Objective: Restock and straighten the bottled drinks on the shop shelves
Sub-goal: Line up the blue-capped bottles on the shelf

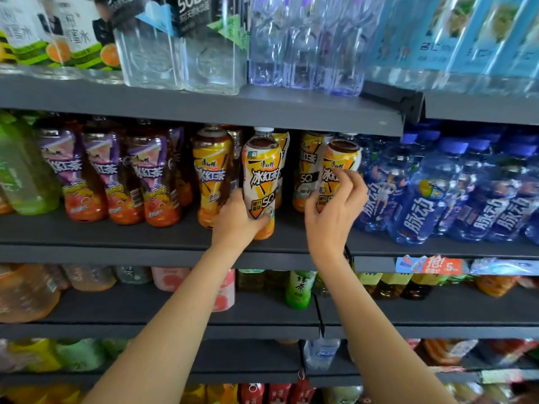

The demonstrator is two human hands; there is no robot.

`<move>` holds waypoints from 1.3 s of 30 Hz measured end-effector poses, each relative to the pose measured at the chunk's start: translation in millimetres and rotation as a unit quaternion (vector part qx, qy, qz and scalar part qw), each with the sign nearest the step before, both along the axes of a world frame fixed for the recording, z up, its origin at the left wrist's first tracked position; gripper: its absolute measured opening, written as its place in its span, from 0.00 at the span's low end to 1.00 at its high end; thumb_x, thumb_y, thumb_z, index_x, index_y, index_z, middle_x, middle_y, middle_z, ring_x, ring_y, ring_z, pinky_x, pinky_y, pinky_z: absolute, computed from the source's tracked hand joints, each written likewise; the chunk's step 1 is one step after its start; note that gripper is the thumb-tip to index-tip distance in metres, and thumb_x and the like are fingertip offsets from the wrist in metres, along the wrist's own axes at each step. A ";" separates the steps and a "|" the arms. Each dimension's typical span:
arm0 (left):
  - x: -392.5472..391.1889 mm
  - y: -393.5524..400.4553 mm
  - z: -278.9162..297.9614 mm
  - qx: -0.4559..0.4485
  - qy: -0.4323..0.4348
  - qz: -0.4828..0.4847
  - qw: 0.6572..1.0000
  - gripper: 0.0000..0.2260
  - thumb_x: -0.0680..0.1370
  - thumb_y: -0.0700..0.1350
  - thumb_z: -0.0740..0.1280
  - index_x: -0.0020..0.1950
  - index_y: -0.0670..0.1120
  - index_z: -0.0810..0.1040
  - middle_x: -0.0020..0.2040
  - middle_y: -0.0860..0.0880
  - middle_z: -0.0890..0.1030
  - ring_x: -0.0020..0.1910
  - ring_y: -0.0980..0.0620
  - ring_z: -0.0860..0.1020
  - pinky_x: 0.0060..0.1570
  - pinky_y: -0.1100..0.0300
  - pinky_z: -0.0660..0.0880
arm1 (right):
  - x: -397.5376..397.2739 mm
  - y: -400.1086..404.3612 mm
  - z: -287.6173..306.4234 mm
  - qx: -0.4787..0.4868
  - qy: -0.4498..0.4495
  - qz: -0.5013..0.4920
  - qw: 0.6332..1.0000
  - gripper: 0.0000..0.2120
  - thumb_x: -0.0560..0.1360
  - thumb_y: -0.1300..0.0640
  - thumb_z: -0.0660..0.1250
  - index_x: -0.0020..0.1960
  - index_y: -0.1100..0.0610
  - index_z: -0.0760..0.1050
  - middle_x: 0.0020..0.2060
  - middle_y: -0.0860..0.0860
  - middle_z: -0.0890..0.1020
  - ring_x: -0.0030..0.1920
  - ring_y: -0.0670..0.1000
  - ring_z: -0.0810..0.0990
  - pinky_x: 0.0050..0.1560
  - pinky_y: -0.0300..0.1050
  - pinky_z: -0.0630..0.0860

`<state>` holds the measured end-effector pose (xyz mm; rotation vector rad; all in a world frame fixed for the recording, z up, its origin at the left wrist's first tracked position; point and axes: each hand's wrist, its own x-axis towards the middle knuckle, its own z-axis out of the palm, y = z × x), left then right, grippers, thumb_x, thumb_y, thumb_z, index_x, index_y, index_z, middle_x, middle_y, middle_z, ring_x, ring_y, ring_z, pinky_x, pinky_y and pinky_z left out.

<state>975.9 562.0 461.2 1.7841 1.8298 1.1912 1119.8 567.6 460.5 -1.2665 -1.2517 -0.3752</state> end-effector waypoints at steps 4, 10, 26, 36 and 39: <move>14.0 14.0 2.8 -0.018 -0.002 0.004 1.000 0.23 0.72 0.48 0.71 0.63 0.42 0.69 0.61 0.45 0.76 0.61 0.44 0.74 0.54 0.55 0.70 | 23.6 11.6 -6.4 -0.194 0.117 0.030 0.973 0.34 0.70 0.57 0.73 0.70 0.65 0.60 0.66 0.60 0.65 0.67 0.58 0.64 0.66 0.50 0.65; 18.1 22.2 2.7 -0.020 0.018 0.008 1.000 0.22 0.74 0.48 0.69 0.63 0.41 0.69 0.62 0.44 0.76 0.62 0.44 0.72 0.53 0.56 0.69 | 39.2 21.4 -10.4 -0.294 0.128 0.111 0.941 0.27 0.70 0.53 0.72 0.62 0.62 0.65 0.57 0.57 0.76 0.59 0.56 0.74 0.53 0.45 0.70; 22.5 29.3 -5.0 0.007 0.009 0.002 1.000 0.21 0.74 0.47 0.69 0.63 0.41 0.69 0.60 0.44 0.77 0.61 0.43 0.74 0.54 0.52 0.72 | 41.5 33.1 9.5 -0.394 0.034 0.209 0.894 0.23 0.70 0.55 0.72 0.60 0.62 0.70 0.57 0.58 0.72 0.59 0.55 0.72 0.52 0.42 0.67; 27.2 31.0 -4.3 -0.011 -0.006 0.008 1.000 0.20 0.75 0.47 0.68 0.63 0.41 0.68 0.59 0.43 0.77 0.60 0.43 0.74 0.52 0.55 0.70 | 13.6 28.7 0.3 -0.353 0.043 0.112 0.928 0.31 0.69 0.49 0.72 0.62 0.64 0.63 0.61 0.59 0.68 0.61 0.61 0.71 0.54 0.53 0.72; 27.3 30.7 -2.6 -0.025 0.011 0.006 1.000 0.19 0.76 0.48 0.67 0.62 0.41 0.68 0.58 0.44 0.77 0.59 0.43 0.74 0.49 0.56 0.69 | 10.2 27.2 -2.4 -0.350 0.059 0.094 0.930 0.30 0.69 0.49 0.73 0.61 0.64 0.63 0.61 0.59 0.68 0.61 0.61 0.70 0.55 0.53 0.72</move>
